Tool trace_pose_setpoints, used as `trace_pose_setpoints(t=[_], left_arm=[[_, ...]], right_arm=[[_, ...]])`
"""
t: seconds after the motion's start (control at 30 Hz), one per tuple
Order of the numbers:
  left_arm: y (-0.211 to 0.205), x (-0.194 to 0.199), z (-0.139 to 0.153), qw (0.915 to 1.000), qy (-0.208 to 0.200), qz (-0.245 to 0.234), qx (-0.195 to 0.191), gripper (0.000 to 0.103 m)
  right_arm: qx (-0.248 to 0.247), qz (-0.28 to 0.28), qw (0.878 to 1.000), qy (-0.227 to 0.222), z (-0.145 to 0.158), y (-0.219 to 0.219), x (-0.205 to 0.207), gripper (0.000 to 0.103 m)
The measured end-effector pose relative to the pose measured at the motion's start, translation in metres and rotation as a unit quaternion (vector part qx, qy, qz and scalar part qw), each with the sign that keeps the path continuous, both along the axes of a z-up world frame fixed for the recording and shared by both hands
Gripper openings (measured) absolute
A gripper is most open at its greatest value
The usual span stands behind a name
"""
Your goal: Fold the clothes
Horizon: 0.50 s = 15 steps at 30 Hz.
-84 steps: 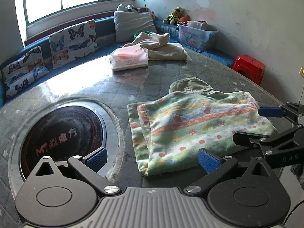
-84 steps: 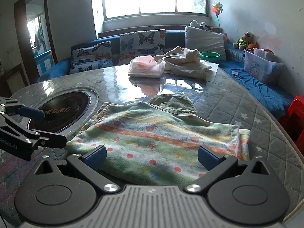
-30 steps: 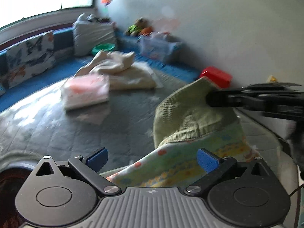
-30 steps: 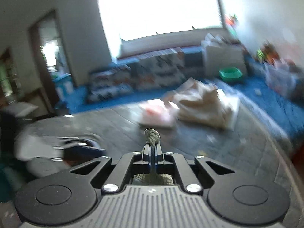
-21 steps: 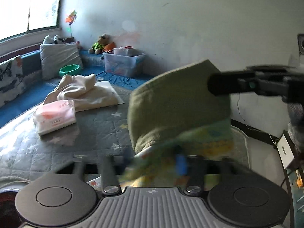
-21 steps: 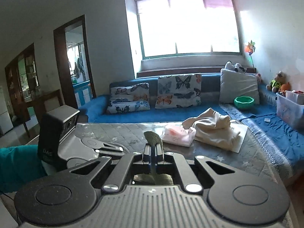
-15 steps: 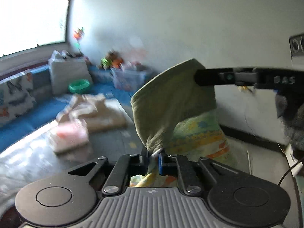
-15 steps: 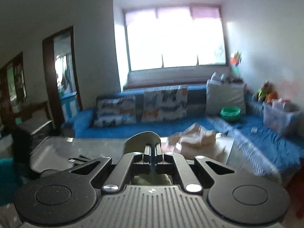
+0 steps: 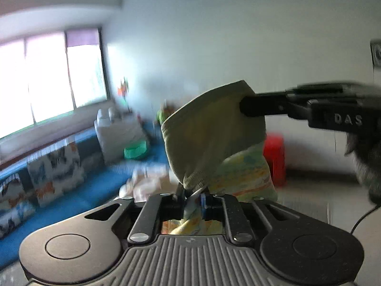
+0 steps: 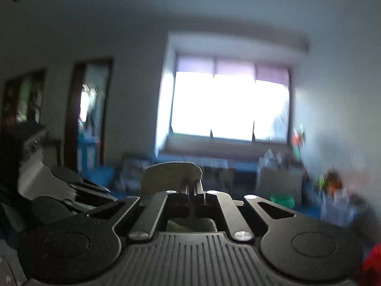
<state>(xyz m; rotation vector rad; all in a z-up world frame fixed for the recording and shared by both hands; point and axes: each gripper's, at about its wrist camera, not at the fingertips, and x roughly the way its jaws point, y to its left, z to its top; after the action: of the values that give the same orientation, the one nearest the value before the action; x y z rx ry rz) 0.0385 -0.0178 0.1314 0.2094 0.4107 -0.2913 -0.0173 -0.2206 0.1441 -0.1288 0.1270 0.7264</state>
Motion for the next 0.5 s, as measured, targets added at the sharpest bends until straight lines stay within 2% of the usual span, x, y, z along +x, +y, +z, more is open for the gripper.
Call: trace_pose_setpoints(t=[0.1, 0.17, 0.23, 0.3, 0.37, 0.4, 0.43, 0.5], left_arm=[[-0.003, 0.011, -0.051, 0.9969, 0.077, -0.002, 0.012, 0.019], [0.001, 0.015, -0.076, 0.9937, 0.111, 0.015, 0.009, 0.025], [0.009, 0.020, -0.097, 0.9896, 0.139, 0.038, -0.001, 0.027], [0.020, 0.021, -0.111, 0.9846, 0.164, 0.055, -0.024, 0.030], [0.039, 0.022, -0.122, 0.9817, 0.172, 0.074, -0.034, 0.038], [0.046, 0.023, -0.125, 0.9808, 0.173, 0.080, -0.040, 0.043], [0.047, 0.016, -0.121, 0.9808, 0.170, 0.081, -0.050, 0.047], [0.051, 0.008, -0.119, 0.9811, 0.163, 0.084, -0.063, 0.052]], right_arm=[[-0.078, -0.008, 0.993, 0.085, -0.064, 0.012, 0.013, 0.003], [-0.137, -0.013, 0.982, 0.129, -0.102, 0.022, 0.018, 0.005], [-0.160, -0.030, 0.974, 0.159, -0.128, 0.026, 0.019, 0.009], [-0.175, -0.037, 0.968, 0.174, -0.138, 0.030, 0.014, 0.012], [-0.165, -0.040, 0.967, 0.189, -0.132, 0.027, 0.015, 0.015], [-0.158, -0.040, 0.967, 0.195, -0.125, 0.026, 0.016, 0.023], [-0.151, -0.043, 0.968, 0.195, -0.127, 0.022, 0.015, 0.036], [-0.134, -0.037, 0.971, 0.197, -0.125, 0.008, 0.012, 0.038]])
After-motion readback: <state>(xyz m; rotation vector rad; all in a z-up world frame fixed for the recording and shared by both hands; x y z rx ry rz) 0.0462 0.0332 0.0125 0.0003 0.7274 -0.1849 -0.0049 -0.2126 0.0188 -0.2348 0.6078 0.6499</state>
